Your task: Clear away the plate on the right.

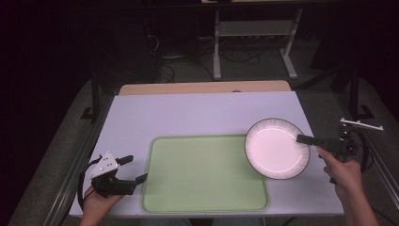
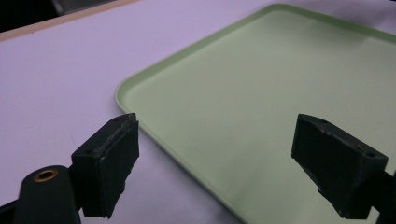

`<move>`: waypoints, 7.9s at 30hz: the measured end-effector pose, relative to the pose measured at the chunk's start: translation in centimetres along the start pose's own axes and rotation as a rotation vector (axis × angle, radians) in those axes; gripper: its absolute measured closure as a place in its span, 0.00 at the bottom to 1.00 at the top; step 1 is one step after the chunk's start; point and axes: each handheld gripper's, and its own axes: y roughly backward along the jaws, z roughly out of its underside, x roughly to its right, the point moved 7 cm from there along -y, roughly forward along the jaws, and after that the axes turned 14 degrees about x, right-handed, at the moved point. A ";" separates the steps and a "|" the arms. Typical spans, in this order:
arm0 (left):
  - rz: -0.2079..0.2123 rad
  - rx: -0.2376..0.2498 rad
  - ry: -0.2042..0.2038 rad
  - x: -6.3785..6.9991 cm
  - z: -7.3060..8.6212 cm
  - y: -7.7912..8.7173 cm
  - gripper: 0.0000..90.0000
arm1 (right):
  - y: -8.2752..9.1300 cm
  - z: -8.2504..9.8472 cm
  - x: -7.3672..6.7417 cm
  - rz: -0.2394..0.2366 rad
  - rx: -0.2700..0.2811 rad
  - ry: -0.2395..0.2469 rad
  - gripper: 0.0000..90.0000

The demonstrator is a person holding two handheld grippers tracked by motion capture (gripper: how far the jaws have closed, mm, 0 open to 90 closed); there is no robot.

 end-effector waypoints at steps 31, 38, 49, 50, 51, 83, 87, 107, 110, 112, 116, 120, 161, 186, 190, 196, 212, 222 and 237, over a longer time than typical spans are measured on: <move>-0.001 0.000 0.001 -0.1 0.0 0.1 0.16 | -5.8 0.2 -6.9 -0.088 -0.051 0.063 0.89; -0.001 0.002 0.002 -0.2 0.0 0.1 0.16 | -8.2 0.6 -9.2 -0.126 -0.085 0.085 0.89; 0.001 0.005 0.007 -0.2 0.0 0.1 0.17 | -10.6 1.5 -11.6 -0.163 -0.123 0.108 0.88; 0.002 0.005 0.009 -0.2 0.0 0.1 0.17 | -10.8 1.5 -11.8 -0.163 -0.126 0.106 0.88; 0.002 0.005 0.009 -0.2 0.0 0.1 0.17 | -11.0 1.6 -11.9 -0.166 -0.128 0.112 0.88; 0.003 0.007 0.012 -0.2 0.0 0.1 0.17 | -16.6 8.0 -11.1 -0.110 -0.244 0.121 0.88; 0.003 0.007 0.011 -0.2 0.0 0.2 0.17 | -17.0 8.8 -10.8 -0.099 -0.248 0.121 0.88; 0.003 0.007 0.011 -0.2 0.0 0.2 0.17 | -18.1 11.8 -8.9 -0.045 -0.281 0.101 0.88; 0.004 0.006 0.012 -0.2 0.0 0.2 0.17 | -17.9 11.9 -8.6 -0.042 -0.280 0.095 0.88; 0.004 0.007 0.009 -0.2 0.0 0.2 0.17 | -17.8 11.9 -8.6 -0.041 -0.283 0.095 0.88; 0.004 0.007 0.011 -0.2 0.0 0.2 0.17 | -17.7 12.0 -8.5 -0.038 -0.287 0.097 0.88; 0.004 0.007 0.011 -0.2 0.0 0.2 0.17 | -17.5 12.1 -8.3 -0.034 -0.293 0.099 0.89; 0.009 -0.005 0.008 -0.1 0.2 0.0 0.17 | -16.3 13.8 -6.2 0.018 -0.367 0.144 0.90; 0.010 -0.014 0.006 -0.1 0.3 -0.1 0.17 | -15.7 13.6 -6.0 0.037 -0.332 0.245 0.77; 0.009 -0.015 0.005 -0.1 0.3 -0.1 0.17 | -15.6 13.4 -6.0 0.041 -0.327 0.255 0.76; 0.010 -0.020 0.006 -0.1 0.4 -0.2 0.17 | -14.8 12.3 -6.1 0.028 -0.280 0.287 0.65; 0.013 -0.029 0.005 0.1 0.6 -0.4 0.17 | -12.4 9.9 -6.0 0.018 -0.185 0.427 0.49; 0.015 -0.030 0.007 0.1 0.6 -0.4 0.17 | -10.7 8.3 -6.1 0.035 -0.105 0.567 0.38; 0.015 -0.033 0.008 0.1 0.6 -0.5 0.17 | -8.1 6.5 -5.2 0.086 -0.018 0.688 0.32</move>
